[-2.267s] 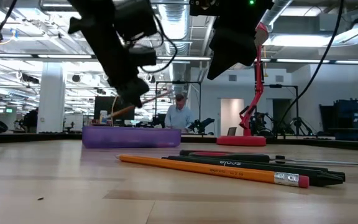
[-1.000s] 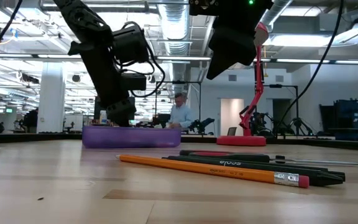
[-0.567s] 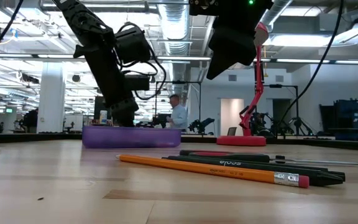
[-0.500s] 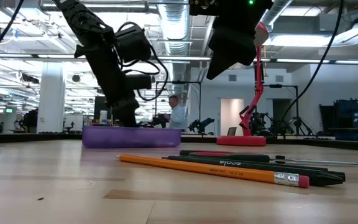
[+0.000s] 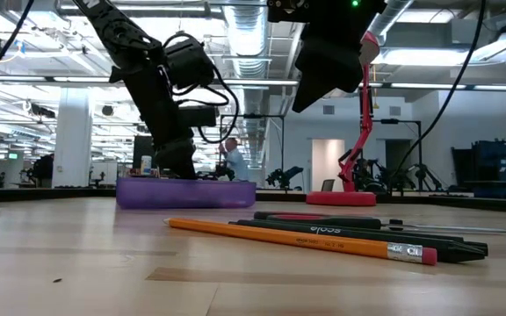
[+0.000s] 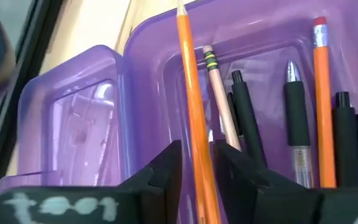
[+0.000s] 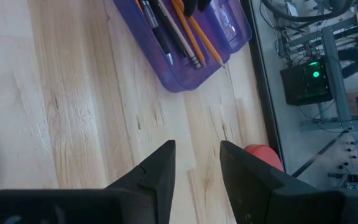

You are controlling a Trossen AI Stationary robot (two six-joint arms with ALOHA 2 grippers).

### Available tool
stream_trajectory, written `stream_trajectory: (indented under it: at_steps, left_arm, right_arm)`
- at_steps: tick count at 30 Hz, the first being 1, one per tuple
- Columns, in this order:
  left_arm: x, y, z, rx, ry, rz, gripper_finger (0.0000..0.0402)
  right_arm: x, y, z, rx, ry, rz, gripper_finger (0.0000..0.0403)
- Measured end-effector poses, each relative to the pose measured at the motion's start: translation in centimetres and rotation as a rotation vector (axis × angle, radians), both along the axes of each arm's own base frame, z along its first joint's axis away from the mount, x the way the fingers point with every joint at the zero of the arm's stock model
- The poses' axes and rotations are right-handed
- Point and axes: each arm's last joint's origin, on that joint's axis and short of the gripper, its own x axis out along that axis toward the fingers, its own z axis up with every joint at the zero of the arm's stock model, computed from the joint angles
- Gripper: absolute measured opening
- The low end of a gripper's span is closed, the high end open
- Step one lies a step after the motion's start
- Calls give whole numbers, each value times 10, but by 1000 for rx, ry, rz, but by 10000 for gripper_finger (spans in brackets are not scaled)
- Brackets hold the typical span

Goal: Pick & place school supplies into a supply box
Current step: Put the yellow pencil into the purple supply box

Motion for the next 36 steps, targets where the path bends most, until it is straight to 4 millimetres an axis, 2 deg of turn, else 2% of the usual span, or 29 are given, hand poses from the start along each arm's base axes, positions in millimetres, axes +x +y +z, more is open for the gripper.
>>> stream_trajectory:
  at_steps: [8, 16, 20, 23, 27, 32, 36]
  left_arm:
    - [-2, 11, 0, -56, -34, 17, 82]
    - [-2, 13, 0, -87, -57, 14, 82]
    - [-1, 14, -6, -96, -34, 18, 82]
    - [2, 17, -19, -110, -13, 25, 82]
    - [7, 19, -32, -96, 5, 48, 82]
    - [8, 19, -34, -88, 4, 46, 75]
    - [7, 19, -33, -74, 13, 33, 53]
  right_arm:
    - [0, 0, 0, 0, 0, 0, 121]
    - [0, 0, 0, 0, 0, 0, 121]
    - [0, 0, 0, 0, -1, 0, 121]
    - [0, 0, -1, 3, -7, -4, 121]
    - [-6, -2, -16, -7, 26, -4, 121]
    - [-15, -5, -37, -25, 80, -5, 121]
    - [-16, -6, -40, -29, 79, -5, 121]
